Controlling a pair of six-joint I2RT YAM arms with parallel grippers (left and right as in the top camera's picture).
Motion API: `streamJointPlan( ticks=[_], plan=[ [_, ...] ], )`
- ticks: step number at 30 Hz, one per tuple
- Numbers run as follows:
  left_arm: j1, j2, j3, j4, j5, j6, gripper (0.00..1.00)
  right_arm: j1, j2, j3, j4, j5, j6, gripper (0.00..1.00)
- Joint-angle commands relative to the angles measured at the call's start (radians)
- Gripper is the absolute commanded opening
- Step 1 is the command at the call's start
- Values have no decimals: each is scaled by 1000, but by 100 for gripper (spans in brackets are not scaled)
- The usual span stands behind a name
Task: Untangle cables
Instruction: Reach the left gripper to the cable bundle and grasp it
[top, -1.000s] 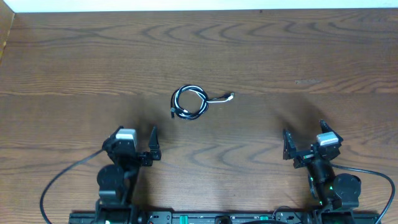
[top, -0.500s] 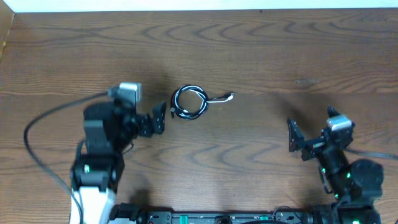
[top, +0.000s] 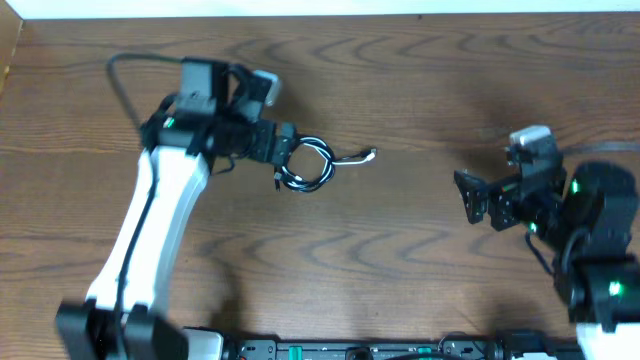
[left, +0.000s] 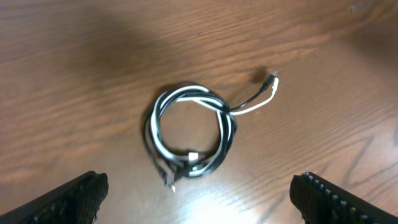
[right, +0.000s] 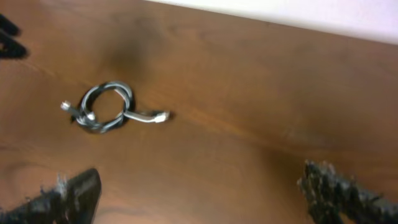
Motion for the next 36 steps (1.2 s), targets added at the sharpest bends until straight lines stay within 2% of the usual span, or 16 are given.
streamJointPlan(
  ticks=[1,4,8,10,11,14,20,24,29,34,36],
  plan=[
    [-16,104,94,-26,14,64,99,10,139,161,-132,-32,-54,99],
    [-19,154,99,12,14,64,99,10,240,249,-206,-32,-55,99],
    [-19,209,97,63,41,64,99,10,317,262,-180,-144,48,99],
    [-22,237,97,79,40,77,99,10,342,262,-164,-199,50,99],
    [-23,255,97,79,40,126,97,10,353,262,-156,-213,51,99],
    [-23,306,97,79,21,211,79,10,375,262,-142,-216,51,93],
    [-27,423,97,95,-71,211,70,10,381,262,-139,-213,51,90],
    [-32,479,97,116,-74,211,64,10,381,262,-134,-211,51,90],
    [-43,526,97,144,-74,211,50,10,381,262,-124,-211,55,89],
    [-64,563,88,154,-83,211,46,10,381,262,-124,-208,55,89],
    [-76,574,87,164,-124,210,41,10,381,262,-123,-208,55,89]
  ],
)
